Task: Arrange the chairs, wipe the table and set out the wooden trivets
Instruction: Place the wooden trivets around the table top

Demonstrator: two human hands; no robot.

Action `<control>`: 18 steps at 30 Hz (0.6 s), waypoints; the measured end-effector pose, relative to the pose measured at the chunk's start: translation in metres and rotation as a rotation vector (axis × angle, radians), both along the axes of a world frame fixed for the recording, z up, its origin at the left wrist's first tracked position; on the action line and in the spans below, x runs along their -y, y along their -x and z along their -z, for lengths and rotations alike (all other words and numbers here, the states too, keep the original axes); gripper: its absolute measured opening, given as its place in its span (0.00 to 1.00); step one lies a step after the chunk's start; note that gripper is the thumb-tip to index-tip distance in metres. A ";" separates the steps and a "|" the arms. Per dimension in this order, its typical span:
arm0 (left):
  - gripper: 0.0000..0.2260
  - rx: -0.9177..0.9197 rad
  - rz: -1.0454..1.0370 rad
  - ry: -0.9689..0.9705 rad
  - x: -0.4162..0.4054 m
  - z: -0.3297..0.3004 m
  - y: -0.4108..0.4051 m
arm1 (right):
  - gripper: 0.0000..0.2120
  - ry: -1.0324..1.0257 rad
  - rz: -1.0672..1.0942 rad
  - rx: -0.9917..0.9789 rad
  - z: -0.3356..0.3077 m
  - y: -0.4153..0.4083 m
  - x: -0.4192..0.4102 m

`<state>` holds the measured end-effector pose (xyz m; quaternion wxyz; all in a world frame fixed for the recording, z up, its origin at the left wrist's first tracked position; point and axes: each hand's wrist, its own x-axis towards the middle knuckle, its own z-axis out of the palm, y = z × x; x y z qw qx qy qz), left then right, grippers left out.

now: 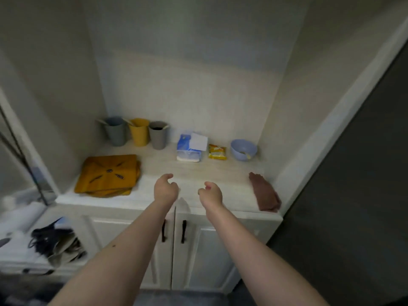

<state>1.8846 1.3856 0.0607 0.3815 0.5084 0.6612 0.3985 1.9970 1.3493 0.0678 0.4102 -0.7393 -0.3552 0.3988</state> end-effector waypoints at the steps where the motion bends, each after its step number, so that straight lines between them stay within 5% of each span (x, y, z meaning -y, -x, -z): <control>1: 0.19 0.006 -0.051 0.005 -0.003 -0.002 0.021 | 0.23 0.002 -0.048 -0.005 -0.002 0.020 -0.008; 12: 0.20 -0.134 -0.397 0.027 -0.054 0.004 0.166 | 0.21 0.020 -0.262 -0.077 -0.004 0.154 -0.082; 18: 0.19 -0.342 -0.399 0.166 -0.082 0.014 0.217 | 0.22 0.073 -0.291 -0.050 -0.001 0.201 -0.117</control>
